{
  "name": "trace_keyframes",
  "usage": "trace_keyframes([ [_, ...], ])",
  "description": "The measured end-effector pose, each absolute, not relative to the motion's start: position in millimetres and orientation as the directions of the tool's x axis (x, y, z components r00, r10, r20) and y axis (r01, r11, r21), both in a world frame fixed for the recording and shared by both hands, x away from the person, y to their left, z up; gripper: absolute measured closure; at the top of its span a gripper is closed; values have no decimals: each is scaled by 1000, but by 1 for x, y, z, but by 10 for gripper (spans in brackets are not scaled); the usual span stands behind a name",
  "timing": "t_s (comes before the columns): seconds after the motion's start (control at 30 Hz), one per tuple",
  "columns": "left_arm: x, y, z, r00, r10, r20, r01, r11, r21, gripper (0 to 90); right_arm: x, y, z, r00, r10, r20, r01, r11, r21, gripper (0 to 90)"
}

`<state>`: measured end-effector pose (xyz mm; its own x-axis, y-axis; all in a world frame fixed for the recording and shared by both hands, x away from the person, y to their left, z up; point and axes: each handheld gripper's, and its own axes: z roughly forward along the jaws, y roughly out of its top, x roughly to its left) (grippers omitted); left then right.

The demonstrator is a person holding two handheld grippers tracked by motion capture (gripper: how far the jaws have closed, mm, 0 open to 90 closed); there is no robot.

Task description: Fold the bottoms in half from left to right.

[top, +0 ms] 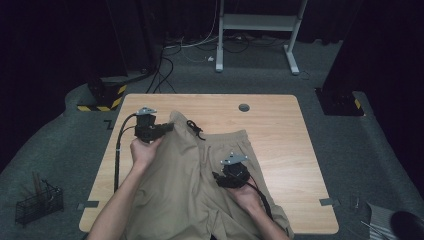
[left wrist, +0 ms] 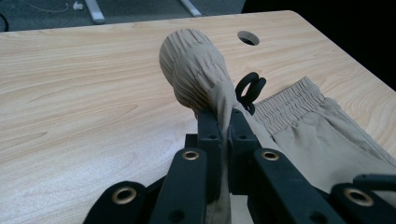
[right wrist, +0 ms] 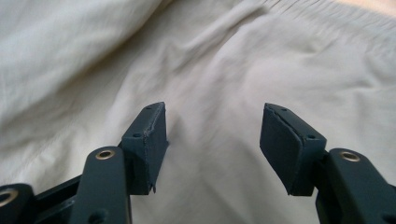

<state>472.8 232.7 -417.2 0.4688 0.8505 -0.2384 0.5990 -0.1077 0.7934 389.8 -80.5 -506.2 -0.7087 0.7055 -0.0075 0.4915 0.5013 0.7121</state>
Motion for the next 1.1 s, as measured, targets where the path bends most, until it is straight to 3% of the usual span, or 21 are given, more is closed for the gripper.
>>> trace_keyframes([
  [0.13,479,235,-417,451,860,-239,601,-95,794,870,389,-69,-519,-734,678,-30,477,546,688,405],
  [0.47,496,232,-409,439,868,-230,605,-96,790,872,396,-52,-521,-716,698,-14,485,512,709,407],
  [0.73,483,213,-404,491,847,-206,583,-144,800,868,383,-86,-496,-681,732,-23,483,473,737,407],
  [0.83,480,204,-403,516,834,-194,572,-168,803,865,380,-108,-504,-667,743,-59,495,501,710,405],
  [0.97,480,195,-406,530,822,-208,575,-168,800,864,382,-118,-517,-660,751,-32,525,491,695,403],
  [1.1,479,187,-406,547,808,-220,574,-170,801,864,381,-119,-522,-658,753,-35,503,473,723,405],
])
